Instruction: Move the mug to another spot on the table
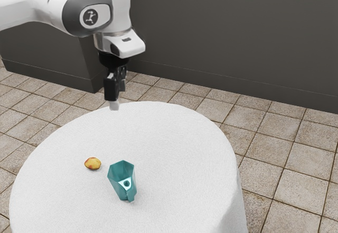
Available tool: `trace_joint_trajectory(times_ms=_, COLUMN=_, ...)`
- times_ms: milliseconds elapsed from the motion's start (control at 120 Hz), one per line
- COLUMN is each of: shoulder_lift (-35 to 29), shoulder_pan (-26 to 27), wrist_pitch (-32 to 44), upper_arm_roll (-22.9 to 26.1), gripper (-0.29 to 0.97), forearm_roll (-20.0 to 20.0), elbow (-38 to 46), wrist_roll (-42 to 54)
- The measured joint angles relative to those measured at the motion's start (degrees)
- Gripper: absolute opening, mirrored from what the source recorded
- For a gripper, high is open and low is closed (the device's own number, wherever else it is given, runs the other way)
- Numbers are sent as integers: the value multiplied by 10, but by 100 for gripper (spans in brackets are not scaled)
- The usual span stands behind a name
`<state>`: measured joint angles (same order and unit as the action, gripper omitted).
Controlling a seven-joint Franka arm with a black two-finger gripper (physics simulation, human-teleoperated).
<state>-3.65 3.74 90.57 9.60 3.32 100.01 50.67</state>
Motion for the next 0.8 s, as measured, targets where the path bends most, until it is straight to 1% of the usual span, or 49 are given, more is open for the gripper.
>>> trace_joint_trajectory(times_ms=100, shoulder_lift=-37, shoulder_pan=5, wrist_pitch=16, upper_arm_roll=-1, gripper=68, forearm_roll=-9, elbow=88, wrist_roll=38)
trace_joint_trajectory(times_ms=217, shoulder_lift=-75, shoulder_pan=16, wrist_pitch=72, upper_arm_roll=-1, gripper=68, forearm_roll=-32, elbow=191, wrist_roll=100)
trace_joint_trajectory(times_ms=292, shoulder_lift=-83, shoulder_pan=19, wrist_pitch=108, upper_arm_roll=1, gripper=68, forearm_roll=-59, elbow=226, wrist_roll=153)
trace_joint_trajectory(times_ms=367, shoulder_lift=-95, shoulder_pan=20, wrist_pitch=131, upper_arm_roll=5, gripper=68, forearm_roll=-76, elbow=251, wrist_roll=203)
trace_joint_trajectory(times_ms=467, shoulder_lift=-141, shoulder_pan=26, wrist_pitch=167, upper_arm_roll=13, gripper=68, forearm_roll=-84, elbow=315, wrist_roll=267)
trace_joint_trajectory(times_ms=558, shoulder_lift=-154, shoulder_pan=43, wrist_pitch=226, upper_arm_roll=14, gripper=68, forearm_roll=-86, elbow=363, wrist_roll=329)
trace_joint_trajectory(times_ms=658, shoulder_lift=-152, shoulder_pan=47, wrist_pitch=283, upper_arm_roll=13, gripper=68, forearm_roll=-85, elbow=386, wrist_roll=394)
trace_joint_trajectory(times_ms=800, shoulder_lift=-130, shoulder_pan=48, wrist_pitch=320, upper_arm_roll=10, gripper=68, forearm_roll=-84, elbow=391, wrist_roll=474)
